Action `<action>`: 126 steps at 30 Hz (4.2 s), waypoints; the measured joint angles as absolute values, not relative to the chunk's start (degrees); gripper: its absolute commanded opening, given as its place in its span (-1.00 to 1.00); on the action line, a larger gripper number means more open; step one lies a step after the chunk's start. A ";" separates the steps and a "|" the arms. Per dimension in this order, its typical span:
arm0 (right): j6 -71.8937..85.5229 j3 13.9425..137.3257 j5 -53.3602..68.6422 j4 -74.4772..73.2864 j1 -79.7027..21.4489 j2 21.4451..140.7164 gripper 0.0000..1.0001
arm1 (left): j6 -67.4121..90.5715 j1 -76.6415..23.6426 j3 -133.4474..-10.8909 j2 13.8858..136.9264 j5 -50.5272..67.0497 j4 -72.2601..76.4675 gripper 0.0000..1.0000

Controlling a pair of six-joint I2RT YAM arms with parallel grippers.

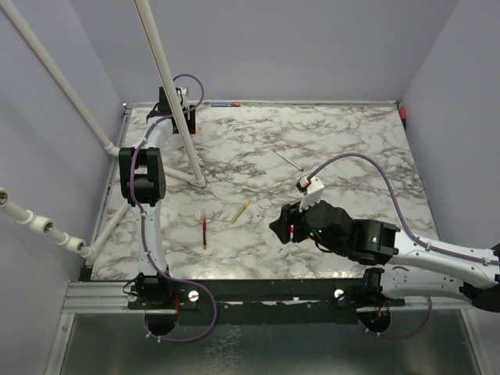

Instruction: Insert the pens into the pen caps

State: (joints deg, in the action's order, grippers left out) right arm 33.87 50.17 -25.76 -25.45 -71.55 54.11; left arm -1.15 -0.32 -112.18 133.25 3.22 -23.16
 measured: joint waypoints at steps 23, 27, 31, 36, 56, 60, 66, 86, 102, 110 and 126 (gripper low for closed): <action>35.59 49.74 -25.61 -25.61 -71.55 52.73 0.20 | -3.25 -3.49 -113.78 137.82 -1.08 -23.00 0.05; 35.77 49.65 -25.56 -25.61 -71.55 52.73 0.20 | -3.18 -3.49 -113.82 137.86 -2.72 -22.98 -0.17; 35.99 49.52 -25.56 -25.63 -71.55 52.73 0.20 | -2.92 -3.51 -113.82 137.95 -3.81 -22.87 -0.79; 36.01 49.43 -25.54 -25.56 -71.55 52.69 0.19 | -2.98 -3.51 -113.82 138.02 -5.17 -22.76 -1.00; 35.97 49.32 -23.86 -25.32 -71.55 52.97 0.18 | 6.31 1.32 -111.31 134.69 -14.52 -23.99 -1.00; 35.92 49.34 -23.33 -25.32 -71.55 53.06 0.17 | 8.82 3.66 -109.10 130.30 -15.77 -24.29 -1.00; 35.48 49.34 -23.09 -25.30 -71.55 53.36 0.18 | 11.60 5.06 -104.31 123.04 -16.01 -23.99 -1.00; 30.92 55.00 -24.12 -23.57 -71.55 58.46 0.19 | 22.31 5.93 -69.08 88.73 -16.75 -22.81 -1.00; 28.69 58.15 -24.32 -22.76 -71.55 60.51 0.19 | 24.16 5.82 -49.21 62.33 -3.84 -26.00 -1.00; 28.67 59.09 -24.23 -22.92 -71.55 60.55 0.19 | 23.51 2.13 -47.09 54.70 8.71 -28.45 -1.00; 29.12 61.25 -26.11 -25.21 -66.52 63.92 0.19 | 21.63 -18.33 -47.13 50.83 22.57 -29.89 -1.00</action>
